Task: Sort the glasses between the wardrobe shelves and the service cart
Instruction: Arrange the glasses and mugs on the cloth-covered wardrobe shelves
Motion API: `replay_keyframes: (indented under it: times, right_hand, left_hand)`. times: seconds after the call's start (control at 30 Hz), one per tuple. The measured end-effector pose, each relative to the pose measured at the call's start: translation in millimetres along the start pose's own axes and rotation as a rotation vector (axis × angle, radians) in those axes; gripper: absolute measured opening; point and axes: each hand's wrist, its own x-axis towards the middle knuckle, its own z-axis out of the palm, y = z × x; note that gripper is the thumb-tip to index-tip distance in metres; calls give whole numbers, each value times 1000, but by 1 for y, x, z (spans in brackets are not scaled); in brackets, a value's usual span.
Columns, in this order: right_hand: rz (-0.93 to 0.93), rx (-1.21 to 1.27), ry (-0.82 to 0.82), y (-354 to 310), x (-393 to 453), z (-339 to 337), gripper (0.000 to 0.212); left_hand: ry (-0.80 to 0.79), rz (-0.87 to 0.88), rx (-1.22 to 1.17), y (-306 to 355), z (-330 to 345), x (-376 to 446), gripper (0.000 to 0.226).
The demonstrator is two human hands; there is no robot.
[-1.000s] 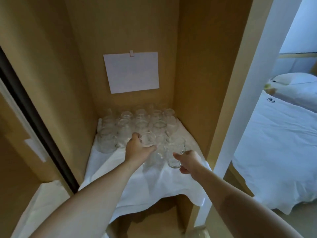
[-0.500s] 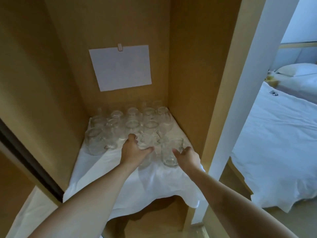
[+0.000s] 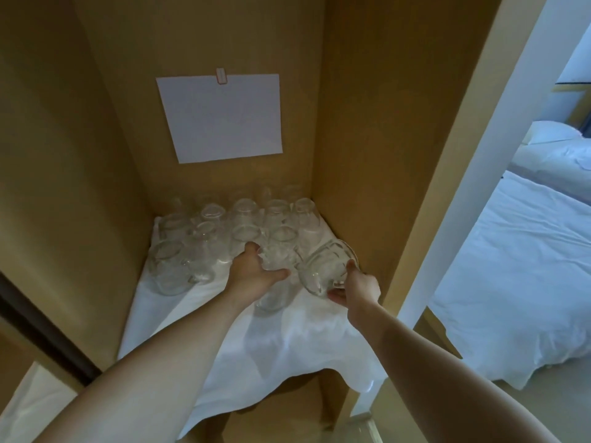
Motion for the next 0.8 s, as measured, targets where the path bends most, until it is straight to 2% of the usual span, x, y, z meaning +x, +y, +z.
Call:
replay_keyframes:
  times: [0.2,0.33,0.47,0.57,0.8]
  right_hand:
    - [176,326,-128,-18,6,19,34]
    - [308,516,-188,-29,14,25,22]
    - [459,590,-200,-38,21,26,24]
    - [540,707,-139,-37,30,27,19]
    - [576,711,-147,-32,49,31,22]
  left_hand:
    - [-44,40,36,-2,0,13,95]
    - [-69,41,27,-3,-1,21,87]
    - [-94,41,30,-5,-2,29,83]
    - [-113,62,44,-3,0,32,84]
    - [-145,77,27,-1,9,39,82]
